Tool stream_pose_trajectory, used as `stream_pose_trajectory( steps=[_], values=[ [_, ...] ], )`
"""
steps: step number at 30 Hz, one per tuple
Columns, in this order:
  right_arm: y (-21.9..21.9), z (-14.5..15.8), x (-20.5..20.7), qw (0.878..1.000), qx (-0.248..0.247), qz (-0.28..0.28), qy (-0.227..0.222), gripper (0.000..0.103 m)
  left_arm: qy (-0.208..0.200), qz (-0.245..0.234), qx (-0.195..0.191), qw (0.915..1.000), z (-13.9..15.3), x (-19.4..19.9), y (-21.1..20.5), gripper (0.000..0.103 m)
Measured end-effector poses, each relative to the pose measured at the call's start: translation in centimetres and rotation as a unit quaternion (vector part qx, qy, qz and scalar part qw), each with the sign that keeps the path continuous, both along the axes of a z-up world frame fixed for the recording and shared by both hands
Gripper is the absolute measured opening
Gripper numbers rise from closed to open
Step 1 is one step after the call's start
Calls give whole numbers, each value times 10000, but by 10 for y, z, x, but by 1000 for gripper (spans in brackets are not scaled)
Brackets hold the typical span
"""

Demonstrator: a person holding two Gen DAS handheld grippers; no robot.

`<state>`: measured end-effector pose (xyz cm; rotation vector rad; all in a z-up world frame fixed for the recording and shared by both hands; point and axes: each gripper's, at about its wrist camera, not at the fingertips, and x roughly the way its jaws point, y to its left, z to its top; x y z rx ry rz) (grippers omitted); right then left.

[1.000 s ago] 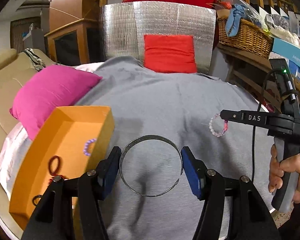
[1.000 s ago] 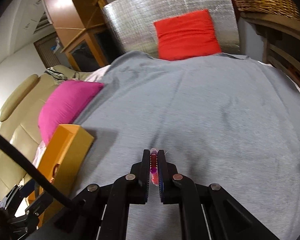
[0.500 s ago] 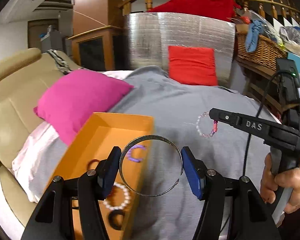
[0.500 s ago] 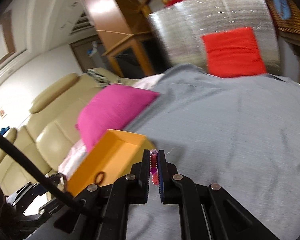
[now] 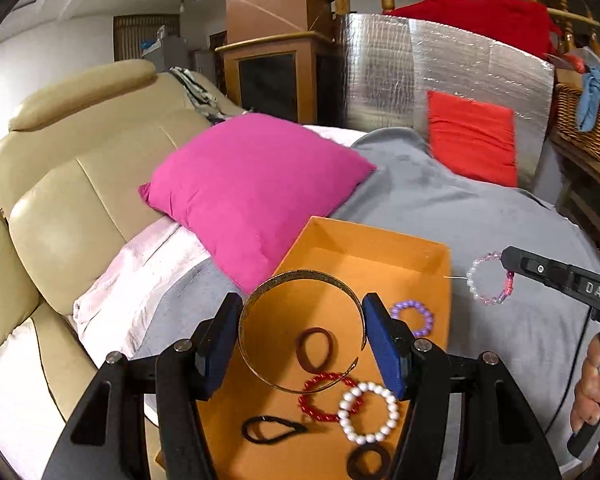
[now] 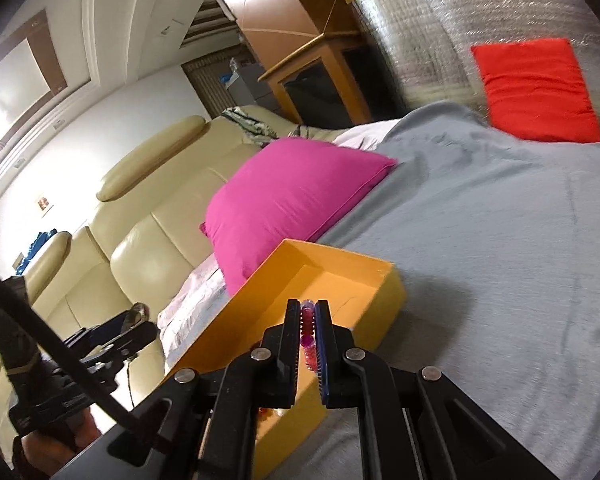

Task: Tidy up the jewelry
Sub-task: 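Carry the silver bangle and pink-white bracelet into the orange box, open both grippers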

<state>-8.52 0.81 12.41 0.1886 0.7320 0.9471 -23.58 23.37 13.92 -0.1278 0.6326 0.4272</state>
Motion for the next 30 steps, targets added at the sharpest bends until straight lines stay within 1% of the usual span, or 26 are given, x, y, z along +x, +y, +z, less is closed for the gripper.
stream_pose_trajectory(
  steps=[6, 11, 14, 17, 23, 26, 30],
  values=[
    [47, -13, 12, 9986, -394, 339, 62, 8, 361, -142, -22, 9992, -24, 38, 10, 63],
    [74, -33, 38, 9969, -533, 396, 422, 8, 795, -272, -158, 9963, -52, 76, 17, 63],
    [80, -43, 55, 9958, -437, 354, 728, 8, 1004, -329, -247, 9941, -65, 94, 20, 63],
    [85, -53, 68, 9944, -339, 286, 959, 8, 1139, -403, -249, 9924, -74, 105, 18, 63],
    [99, -69, 84, 9914, -357, 250, 1237, 8, 1336, -405, -329, 9897, -91, 117, 17, 63],
    [104, -73, 85, 9910, -441, 236, 1240, 8, 1422, -407, -372, 9883, -98, 123, 18, 63],
    [107, -72, 86, 9927, -568, 121, 1059, 9, 1508, -426, -424, 9867, -105, 134, 19, 64]
  ],
)
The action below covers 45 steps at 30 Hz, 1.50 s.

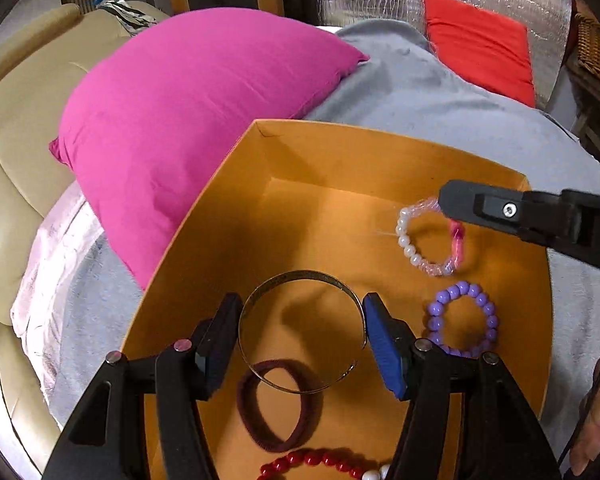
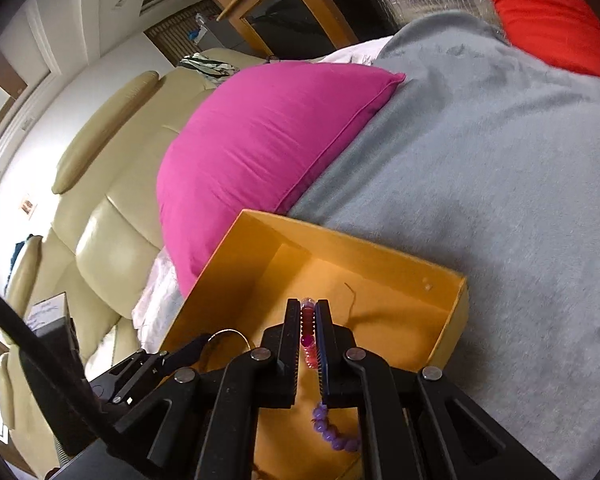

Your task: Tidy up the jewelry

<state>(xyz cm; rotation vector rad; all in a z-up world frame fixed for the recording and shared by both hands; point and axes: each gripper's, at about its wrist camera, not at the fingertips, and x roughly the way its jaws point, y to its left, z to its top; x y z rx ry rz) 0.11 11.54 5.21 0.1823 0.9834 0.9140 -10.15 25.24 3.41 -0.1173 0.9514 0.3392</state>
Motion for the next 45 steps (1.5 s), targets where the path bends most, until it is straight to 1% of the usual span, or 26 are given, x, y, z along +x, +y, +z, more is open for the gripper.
stream_pose_trajectory(
  steps=[3, 6, 7, 9, 12, 13, 16, 17, 19, 20, 21, 22, 27, 32, 33, 34, 35, 36, 41, 45],
  values=[
    [-4, 0, 3, 10000, 40, -83, -22, 9, 74, -52, -47, 9999, -4, 4, -1, 64],
    [-8, 1, 3, 9998, 54, -143, -113, 10, 126, -104, 34, 9999, -5, 2, -4, 64],
    [-11, 0, 3, 9998, 80, -174, -101, 12, 98, -115, 66, 9999, -4, 1, -6, 64],
    [-15, 0, 3, 9996, 134, -207, -99, 12, 16, -119, 161, 9998, 3, -4, -9, 64],
    [-20, 4, 0, 9995, 63, -225, -233, 12, -148, -105, 371, 9991, 16, -18, -14, 66],
    [-23, 7, -3, 9993, 43, -226, -286, 12, -222, -78, 456, 9987, 21, -24, -16, 70],
    [-30, 12, -10, 9992, 41, -240, -304, 13, -514, -48, 569, 9970, 37, -44, -24, 71],
    [-33, 14, -13, 9992, 28, -233, -317, 16, -607, -31, 579, 9965, 43, -51, -26, 72],
    [-36, 19, -22, 9990, -51, -180, -407, 34, -747, 9, 601, 9954, 51, -63, -29, 74],
    [-38, 21, -27, 9987, -91, -169, -475, 38, -824, 25, 622, 9947, 55, -69, -32, 74],
    [-40, 23, -34, 9981, -143, -159, -586, 45, -876, 38, 642, 9941, 59, -75, -34, 75],
    [-41, 26, -40, 9973, -200, -135, -691, 48, -936, 46, 666, 9934, 63, -80, -36, 76],
    [-49, 40, -68, 9932, -421, 13, -1084, 48, -1168, 108, 822, 9897, 79, -103, -42, 79],
    [-58, 53, -93, 9889, -553, 88, -1380, 50, -1273, 245, 1148, 9849, 89, -125, -49, 80],
    [-61, 55, -99, 9877, -588, 104, -1448, 50, -1277, 266, 1167, 9846, 91, -128, -50, 80],
    [-63, 56, -104, 9867, -609, 113, -1506, 50, -1286, 293, 1171, 9843, 92, -132, -50, 83],
    [-66, 58, -110, 9859, -617, 119, -1550, 50, -1299, 324, 1165, 9841, 93, -135, -50, 87],
    [-68, 59, -115, 9852, -627, 121, -1591, 51, -1323, 380, 1167, 9836, 95, -139, -51, 88],
    [-78, 68, -144, 9785, -724, 179, -1925, 52, -1408, 569, 1177, 9814, 101, -158, -53, 88],
    [-87, 75, -165, 9756, -673, 231, -2075, 57, -1414, 748, 1136, 9806, 106, -170, -53, 88]
  ],
)
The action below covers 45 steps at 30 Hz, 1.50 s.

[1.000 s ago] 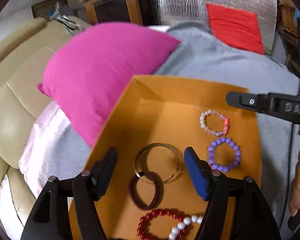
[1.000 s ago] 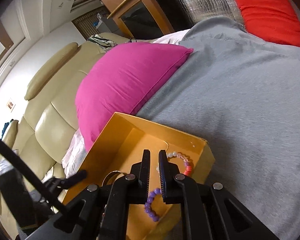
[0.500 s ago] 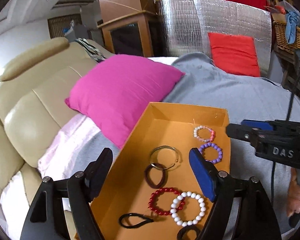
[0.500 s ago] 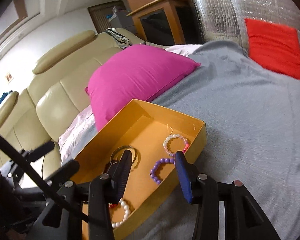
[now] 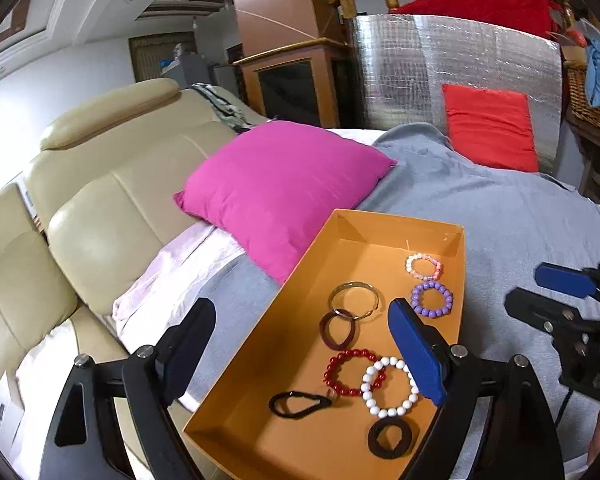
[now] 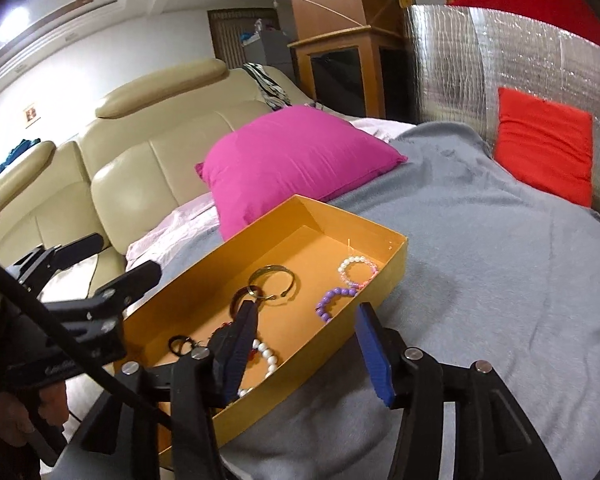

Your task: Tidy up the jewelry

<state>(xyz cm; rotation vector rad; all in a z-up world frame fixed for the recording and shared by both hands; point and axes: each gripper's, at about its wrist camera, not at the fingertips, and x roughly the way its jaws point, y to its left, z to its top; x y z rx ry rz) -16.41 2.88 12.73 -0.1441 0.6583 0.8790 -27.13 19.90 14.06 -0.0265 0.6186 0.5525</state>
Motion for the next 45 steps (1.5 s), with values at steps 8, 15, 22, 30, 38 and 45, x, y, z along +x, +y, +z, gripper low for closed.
stream_pose_trajectory(
  steps=[8, 15, 22, 30, 38, 45],
  values=[
    [-20, 9, -40, 9992, 56, 24, -395, 63, -189, 163, 16, 9997, 14, -29, -12, 88],
    [-36, 13, -61, 9981, 99, -13, -601, 64, -250, 164, 53, 9995, 25, -46, -31, 88],
    [-55, 15, -78, 9964, 80, -118, -834, 65, -297, 105, 152, 9994, 35, -53, -51, 88],
    [-73, 17, -84, 9948, 151, -246, -974, 65, -356, 62, 119, 9993, 46, -63, -63, 88],
    [-73, 19, -87, 9941, 191, -237, -1045, 65, -382, 50, 201, 9991, 51, -64, -69, 88],
    [-65, 17, -91, 9941, 142, -97, -1073, 65, -373, 55, 182, 9991, 50, -64, -70, 88]
  ],
)
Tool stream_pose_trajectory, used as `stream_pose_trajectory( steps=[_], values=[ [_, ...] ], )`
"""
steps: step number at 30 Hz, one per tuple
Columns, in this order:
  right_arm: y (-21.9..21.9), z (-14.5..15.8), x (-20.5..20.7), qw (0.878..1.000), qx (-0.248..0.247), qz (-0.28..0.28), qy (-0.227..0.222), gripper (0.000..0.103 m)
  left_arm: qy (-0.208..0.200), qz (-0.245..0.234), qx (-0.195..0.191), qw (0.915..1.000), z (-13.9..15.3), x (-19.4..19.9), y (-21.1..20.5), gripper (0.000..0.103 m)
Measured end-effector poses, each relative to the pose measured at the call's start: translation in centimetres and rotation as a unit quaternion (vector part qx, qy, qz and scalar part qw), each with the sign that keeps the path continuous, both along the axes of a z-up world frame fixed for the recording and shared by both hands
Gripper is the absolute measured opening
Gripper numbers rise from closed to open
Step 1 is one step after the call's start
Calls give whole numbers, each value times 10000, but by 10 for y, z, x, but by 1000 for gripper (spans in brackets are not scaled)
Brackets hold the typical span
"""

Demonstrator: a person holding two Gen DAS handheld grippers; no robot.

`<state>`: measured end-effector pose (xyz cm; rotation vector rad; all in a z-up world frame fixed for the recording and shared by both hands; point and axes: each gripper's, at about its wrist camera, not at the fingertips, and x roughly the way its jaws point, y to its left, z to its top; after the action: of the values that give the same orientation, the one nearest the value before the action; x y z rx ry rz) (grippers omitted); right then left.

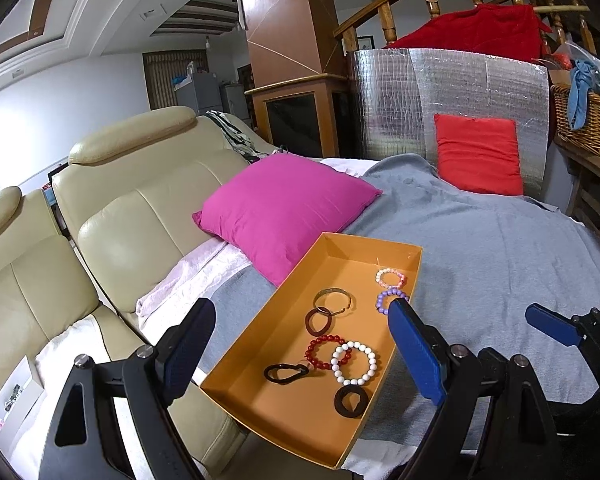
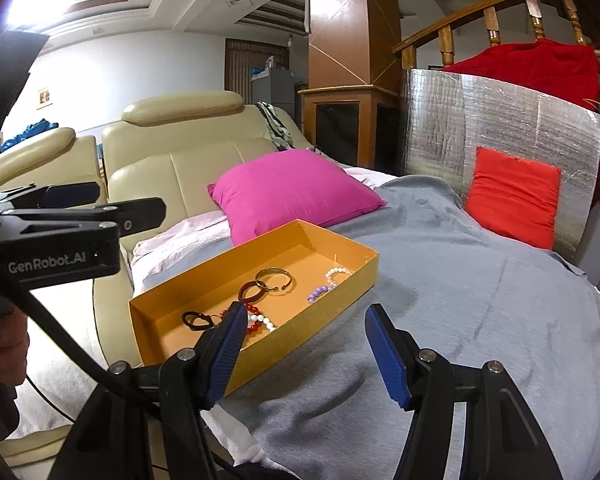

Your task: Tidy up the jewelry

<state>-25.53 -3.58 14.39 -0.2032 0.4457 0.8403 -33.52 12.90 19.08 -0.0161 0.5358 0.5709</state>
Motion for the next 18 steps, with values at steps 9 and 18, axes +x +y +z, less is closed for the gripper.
stream_pose_trajectory(
  steps=[9, 18],
  values=[
    [6, -4, 1, 10000, -34, 54, 62, 65, -20, 29, -71, 10000, 0, 0, 7, 88],
    [12, -7, 3, 9999, -46, 83, 117, 65, 5, 69, -121, 9999, -1, 1, 10, 88]
  ],
)
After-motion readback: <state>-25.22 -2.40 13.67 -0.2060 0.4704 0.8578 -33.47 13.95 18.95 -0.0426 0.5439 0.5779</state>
